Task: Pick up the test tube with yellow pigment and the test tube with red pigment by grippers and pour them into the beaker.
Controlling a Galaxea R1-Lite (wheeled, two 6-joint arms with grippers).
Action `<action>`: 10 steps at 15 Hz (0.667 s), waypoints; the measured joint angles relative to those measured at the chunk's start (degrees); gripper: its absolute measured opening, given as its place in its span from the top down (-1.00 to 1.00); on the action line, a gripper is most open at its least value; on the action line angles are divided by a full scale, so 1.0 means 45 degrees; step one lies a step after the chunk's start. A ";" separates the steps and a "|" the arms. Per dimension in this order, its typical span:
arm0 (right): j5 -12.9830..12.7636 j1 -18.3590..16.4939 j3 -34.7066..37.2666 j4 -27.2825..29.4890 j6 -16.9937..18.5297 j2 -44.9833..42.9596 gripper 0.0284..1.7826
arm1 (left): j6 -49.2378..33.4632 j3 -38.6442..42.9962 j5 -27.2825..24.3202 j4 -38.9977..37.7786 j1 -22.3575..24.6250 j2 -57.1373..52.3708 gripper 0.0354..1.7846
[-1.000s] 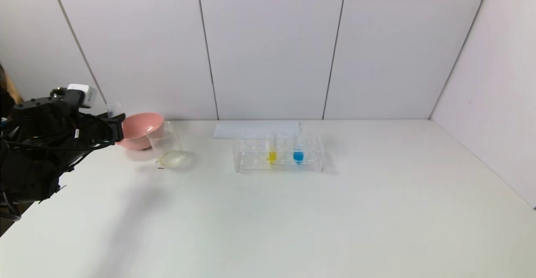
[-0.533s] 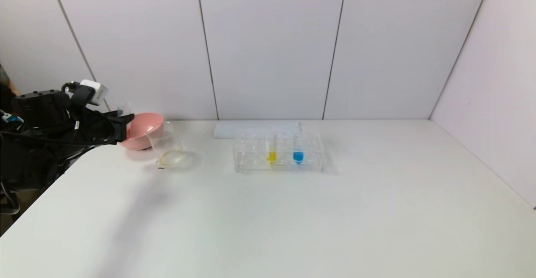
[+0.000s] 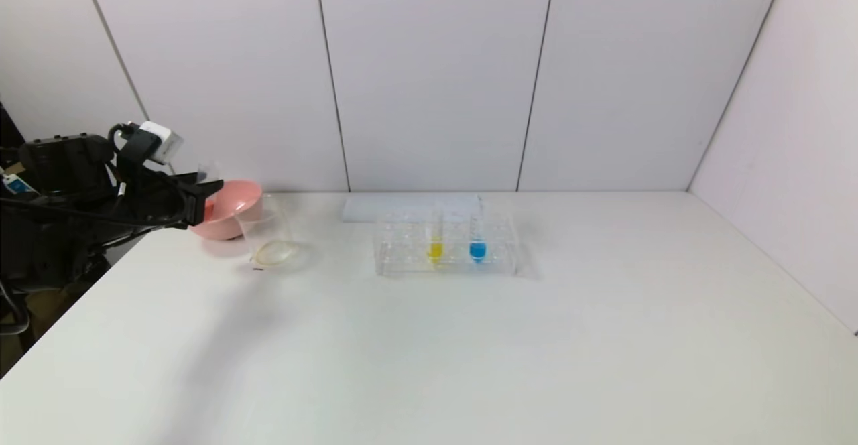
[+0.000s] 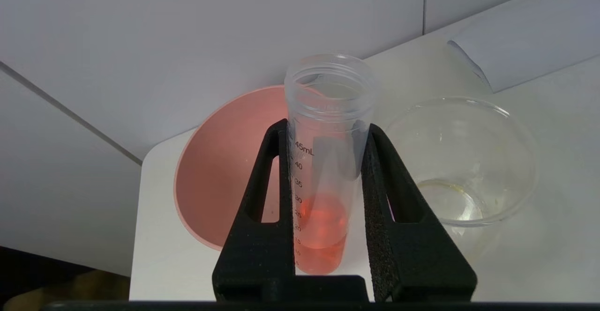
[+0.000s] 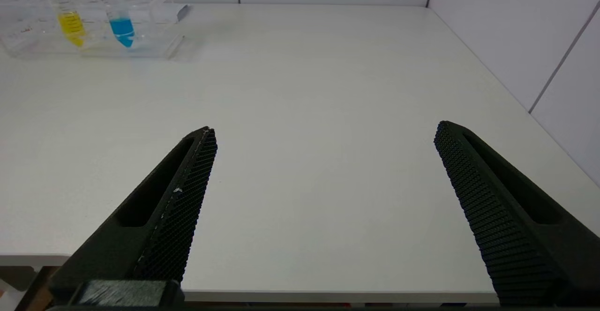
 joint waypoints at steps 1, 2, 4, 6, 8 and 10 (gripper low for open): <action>0.0008 0.0000 0.0000 0.0000 0.0000 0.0000 -0.91 | 0.0209 -0.0119 -0.0100 0.0452 -0.0005 -0.0079 0.54; 0.0008 0.0000 0.0000 0.0000 0.0000 0.0000 -0.91 | 0.0398 -0.0247 -0.0211 0.0973 -0.0011 -0.0176 0.54; 0.0005 0.0000 0.0000 0.0000 0.0000 0.0000 -0.91 | 0.1013 -0.0572 -0.0401 0.1983 0.0000 -0.0360 0.54; 0.0005 0.0000 0.0000 0.0000 0.0000 0.0000 -0.91 | 0.1398 -0.0821 -0.0479 0.2530 -0.0005 -0.0463 0.54; 0.0008 0.0000 0.0000 0.0000 0.0000 0.0000 -0.91 | 0.1826 -0.1059 -0.0658 0.3235 0.0005 -0.0574 0.54; 0.0005 0.0000 0.0000 0.0000 0.0000 0.0000 -0.91 | 0.2330 -0.1341 -0.0815 0.3982 0.0014 -0.0691 0.54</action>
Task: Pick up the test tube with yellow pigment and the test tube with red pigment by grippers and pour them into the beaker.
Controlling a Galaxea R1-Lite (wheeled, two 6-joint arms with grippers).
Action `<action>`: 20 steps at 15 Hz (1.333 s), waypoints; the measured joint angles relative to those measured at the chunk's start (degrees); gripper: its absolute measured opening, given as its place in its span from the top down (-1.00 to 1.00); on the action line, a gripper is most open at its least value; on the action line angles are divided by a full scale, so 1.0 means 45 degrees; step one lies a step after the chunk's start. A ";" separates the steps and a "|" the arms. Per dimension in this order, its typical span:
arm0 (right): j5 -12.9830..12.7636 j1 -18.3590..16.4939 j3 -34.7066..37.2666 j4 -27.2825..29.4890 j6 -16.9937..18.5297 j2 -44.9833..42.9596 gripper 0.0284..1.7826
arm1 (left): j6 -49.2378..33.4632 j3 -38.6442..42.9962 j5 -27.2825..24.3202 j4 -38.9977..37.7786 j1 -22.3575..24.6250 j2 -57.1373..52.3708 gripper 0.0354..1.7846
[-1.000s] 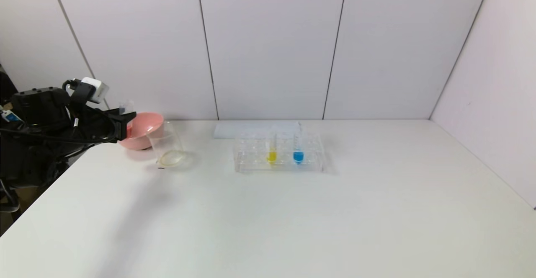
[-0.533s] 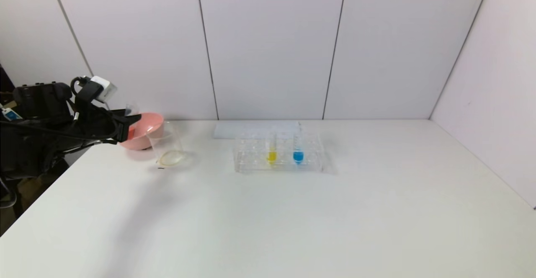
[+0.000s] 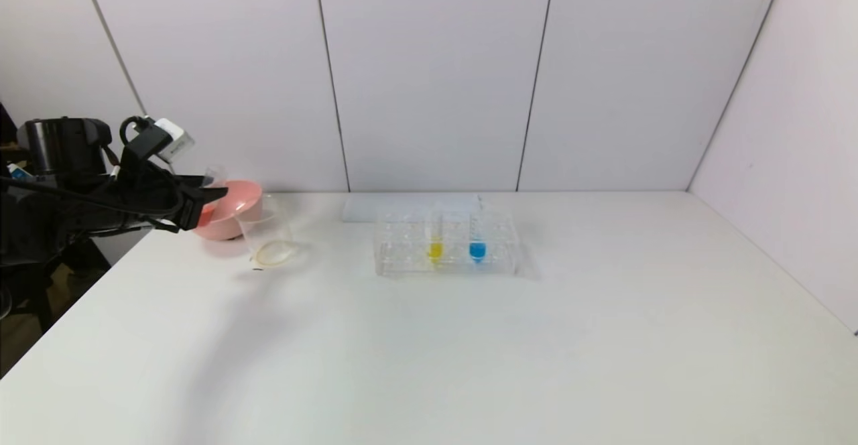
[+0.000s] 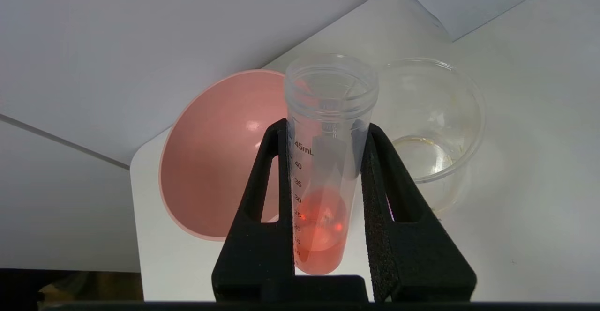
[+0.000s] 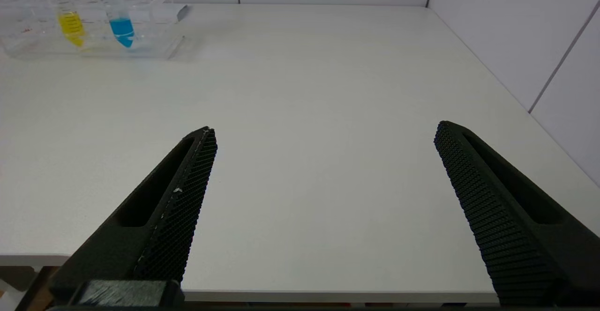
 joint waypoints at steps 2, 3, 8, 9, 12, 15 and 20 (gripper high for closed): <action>0.0003 0.0000 0.0000 0.0000 0.0000 0.0000 -0.91 | 0.0612 -0.0187 -0.0019 0.0238 0.0035 -0.0054 0.54; -0.0005 0.0000 0.0000 0.0000 0.0000 0.0000 -0.91 | 0.0745 -0.0236 -0.0014 0.0279 0.0043 -0.0073 0.54; 0.0000 0.0000 0.0000 0.0000 0.0000 0.0000 -0.91 | 0.1078 -0.0363 -0.0019 0.0298 0.0043 -0.0122 0.54; 0.0000 0.0000 0.0000 0.0000 0.0000 0.0000 -0.91 | 0.1211 -0.0363 -0.0024 0.0428 0.0041 -0.0127 0.54; 0.0000 0.0000 0.0000 0.0000 0.0000 0.0000 -0.91 | 0.1352 -0.0607 -0.0165 0.1848 0.0043 -0.0360 0.54; 0.0003 0.0000 0.0000 0.0000 0.0000 0.0000 -0.91 | 0.1894 -0.1238 -0.0203 0.4291 0.0054 -0.0777 0.54; 0.0000 0.0000 0.0000 0.0000 0.0000 0.0000 -0.91 | 0.3343 -0.2403 -0.0171 0.6280 0.0171 -0.0740 0.54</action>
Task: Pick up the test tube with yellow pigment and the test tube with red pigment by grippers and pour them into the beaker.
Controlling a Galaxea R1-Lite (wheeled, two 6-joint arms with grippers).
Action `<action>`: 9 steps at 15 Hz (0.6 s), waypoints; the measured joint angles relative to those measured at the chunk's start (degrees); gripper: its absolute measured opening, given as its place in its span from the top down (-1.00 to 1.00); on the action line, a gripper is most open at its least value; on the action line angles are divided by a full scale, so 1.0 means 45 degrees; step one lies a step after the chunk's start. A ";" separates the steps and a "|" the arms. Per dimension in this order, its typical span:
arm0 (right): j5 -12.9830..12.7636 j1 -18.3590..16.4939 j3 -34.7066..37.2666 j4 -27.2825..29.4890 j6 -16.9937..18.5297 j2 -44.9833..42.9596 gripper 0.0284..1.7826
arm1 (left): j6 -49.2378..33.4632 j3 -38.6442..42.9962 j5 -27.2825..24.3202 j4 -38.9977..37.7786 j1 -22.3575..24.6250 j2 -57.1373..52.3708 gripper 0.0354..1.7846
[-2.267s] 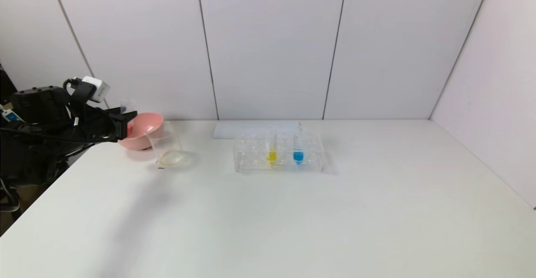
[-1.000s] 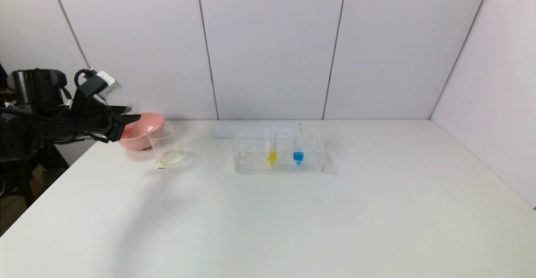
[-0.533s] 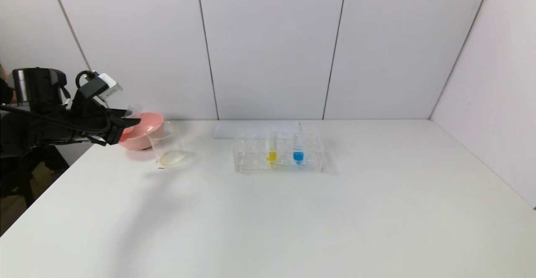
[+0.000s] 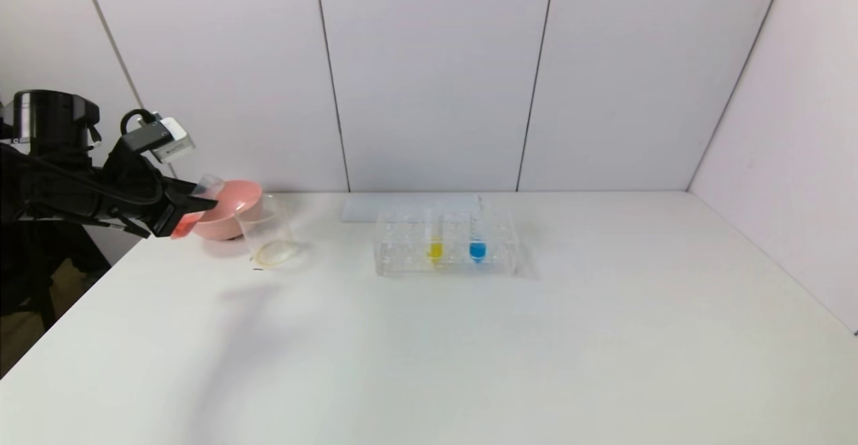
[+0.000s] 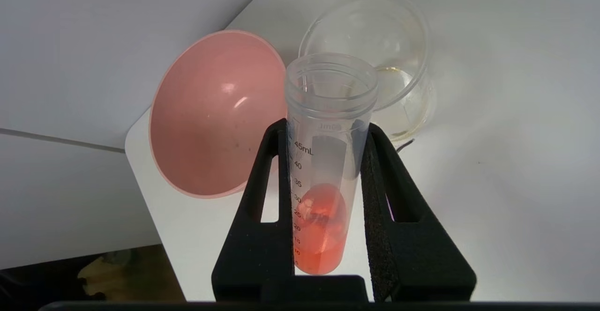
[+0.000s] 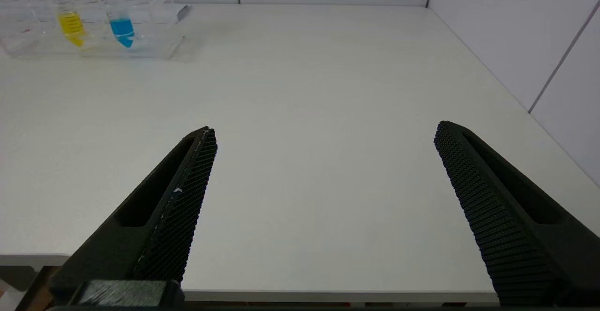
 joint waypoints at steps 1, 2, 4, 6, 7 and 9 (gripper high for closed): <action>0.0003 0.0000 0.0000 0.0000 0.0000 0.0000 -0.91 | 0.0474 -0.0363 0.0024 0.0639 0.0054 0.0095 0.54; 0.0003 0.0000 0.0000 0.0000 0.0005 0.0000 -0.91 | 0.0883 -0.0734 0.0030 0.1122 0.0079 0.0230 0.54; 0.0000 0.0000 0.0000 0.0000 0.0000 0.0000 -0.91 | 0.1550 -0.1303 0.0035 0.1587 0.0098 0.0580 0.54; 0.0003 0.0000 0.0000 0.0000 0.0000 0.0000 -0.91 | 0.1869 -0.1642 0.0049 0.1644 0.0087 0.0880 0.54; 0.0003 0.0000 0.0000 0.0000 0.0000 0.0000 -0.91 | 0.2045 -0.1788 0.0065 0.1715 0.0073 0.1008 0.54; 0.0000 0.0000 0.0000 0.0000 0.0000 0.0000 -0.91 | 0.2273 -0.2113 0.0263 0.2232 0.0043 0.1168 0.54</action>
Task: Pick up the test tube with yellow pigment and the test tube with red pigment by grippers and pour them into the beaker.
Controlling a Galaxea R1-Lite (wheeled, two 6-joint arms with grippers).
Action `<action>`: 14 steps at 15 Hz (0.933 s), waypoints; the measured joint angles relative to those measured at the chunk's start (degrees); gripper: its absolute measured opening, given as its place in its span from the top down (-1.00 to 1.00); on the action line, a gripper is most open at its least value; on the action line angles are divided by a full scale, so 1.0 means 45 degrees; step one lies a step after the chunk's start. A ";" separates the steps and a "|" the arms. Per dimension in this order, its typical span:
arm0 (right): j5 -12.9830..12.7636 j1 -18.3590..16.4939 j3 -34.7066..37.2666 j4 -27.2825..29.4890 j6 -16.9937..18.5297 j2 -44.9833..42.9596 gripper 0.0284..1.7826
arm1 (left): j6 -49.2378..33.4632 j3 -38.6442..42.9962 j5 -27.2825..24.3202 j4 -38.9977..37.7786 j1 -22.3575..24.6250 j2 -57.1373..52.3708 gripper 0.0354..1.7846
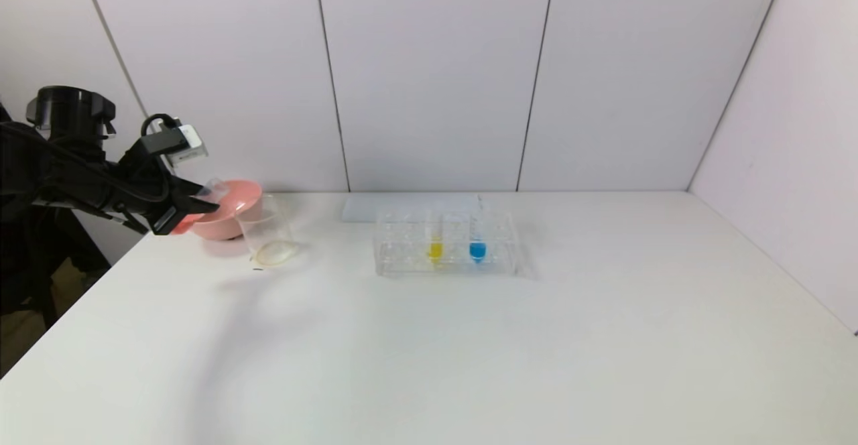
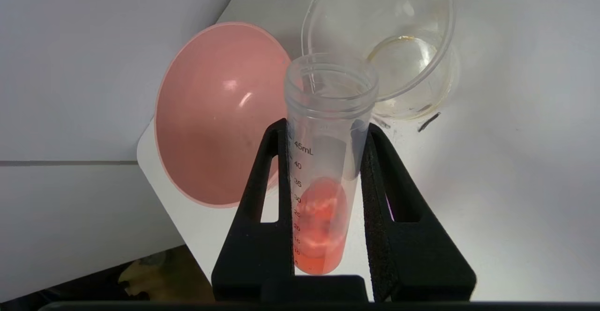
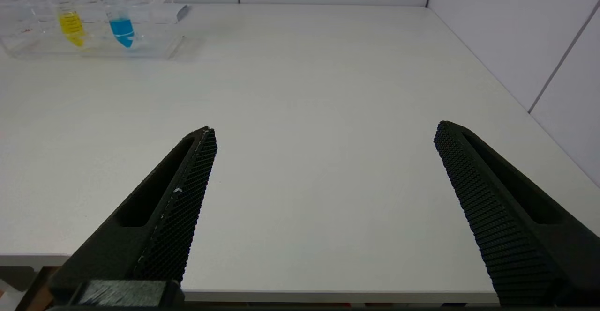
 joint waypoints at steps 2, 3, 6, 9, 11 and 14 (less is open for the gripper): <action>0.0003 0.0000 0.0000 0.0000 0.0000 0.0000 -0.91 | 0.0534 -0.0504 0.0433 0.0997 -0.0024 0.0068 0.54; 0.0000 0.0000 0.0000 0.0000 0.0000 0.0000 -0.91 | 0.0829 -0.0753 0.0628 0.1512 -0.0038 0.0081 0.54; 0.0000 0.0000 0.0000 0.0000 0.0000 0.0000 -0.91 | 0.1336 -0.1219 0.0715 0.1745 -0.0087 0.0116 0.54; 0.0003 0.0000 0.0000 0.0000 0.0000 0.0000 -0.91 | 0.1441 -0.1466 0.0715 0.1945 -0.0179 0.0252 0.54; 0.0000 0.0000 0.0000 0.0000 0.0000 0.0000 -0.91 | 0.1466 -0.1587 0.0715 0.2026 -0.0222 0.0290 0.54; 0.0003 0.0000 0.0000 0.0000 0.0000 0.0000 -0.91 | 0.1495 -0.1628 0.0772 0.1899 -0.0363 0.0336 0.54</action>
